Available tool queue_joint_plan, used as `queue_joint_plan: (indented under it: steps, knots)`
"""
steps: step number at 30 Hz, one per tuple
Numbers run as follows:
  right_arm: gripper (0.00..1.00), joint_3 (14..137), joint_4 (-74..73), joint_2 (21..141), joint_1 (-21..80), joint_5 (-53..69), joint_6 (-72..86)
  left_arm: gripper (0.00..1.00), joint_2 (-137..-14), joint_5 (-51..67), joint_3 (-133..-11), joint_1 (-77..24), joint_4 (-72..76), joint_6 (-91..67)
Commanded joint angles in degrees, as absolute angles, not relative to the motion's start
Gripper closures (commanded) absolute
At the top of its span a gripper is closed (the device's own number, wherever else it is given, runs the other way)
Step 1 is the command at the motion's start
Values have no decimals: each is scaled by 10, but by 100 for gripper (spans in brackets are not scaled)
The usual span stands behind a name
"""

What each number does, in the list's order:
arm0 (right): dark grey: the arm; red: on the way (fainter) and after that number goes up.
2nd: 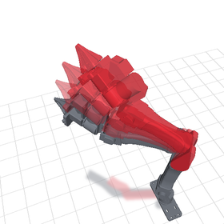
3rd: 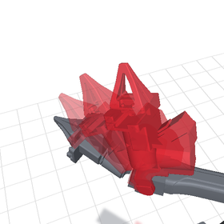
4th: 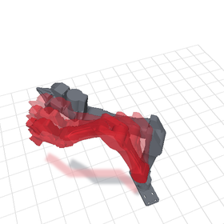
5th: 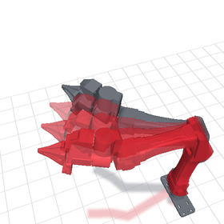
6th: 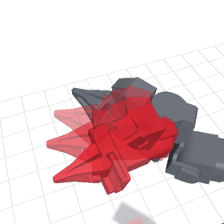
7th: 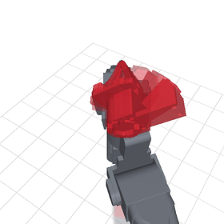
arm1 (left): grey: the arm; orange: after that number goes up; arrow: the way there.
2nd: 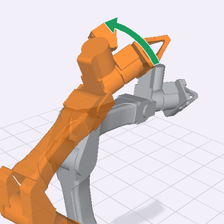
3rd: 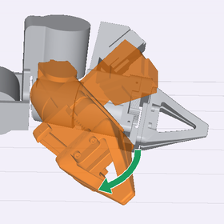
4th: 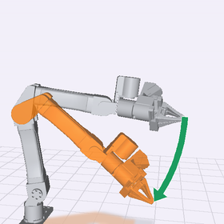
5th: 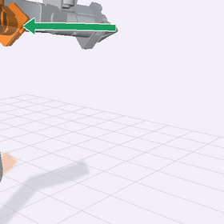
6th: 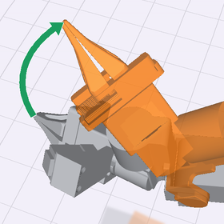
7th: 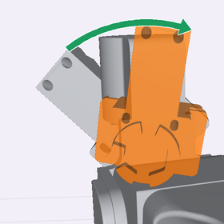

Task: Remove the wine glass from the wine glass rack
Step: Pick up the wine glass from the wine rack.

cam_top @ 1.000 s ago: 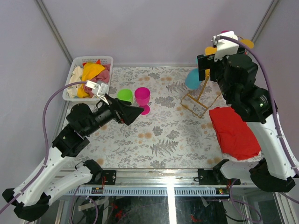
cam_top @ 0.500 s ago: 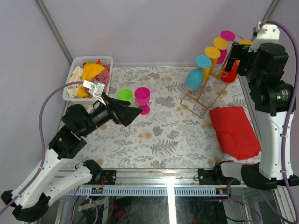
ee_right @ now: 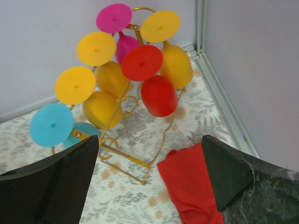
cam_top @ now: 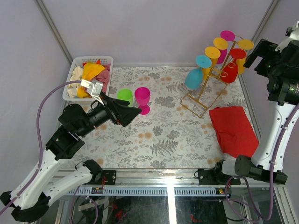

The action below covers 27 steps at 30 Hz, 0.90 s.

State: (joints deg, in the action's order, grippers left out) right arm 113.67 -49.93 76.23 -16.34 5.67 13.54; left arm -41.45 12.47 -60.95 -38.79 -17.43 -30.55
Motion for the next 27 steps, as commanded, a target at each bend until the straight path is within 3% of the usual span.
queue_joint_plan:
  steps: [1, 8, 14, 20, 27]
  knots:
    - [7, 1073, -424, 739, -173, 195, 220, 0, -407, 129, -623, -384, -177, -290]
    - [21, 1004, -314, 766, -227, 180, 303, 0, -400, 124, -621, -384, -185, -286]
    - [30, 993, -220, 809, -230, 192, 365, 0, -412, 133, -613, -384, -171, -293]
    - [42, 899, -87, 817, -229, 137, 433, 0, -401, 129, -602, -384, -164, -300]
    - [45, 961, -94, 892, -229, 208, 460, 0, -389, 130, -596, -384, -163, -307]
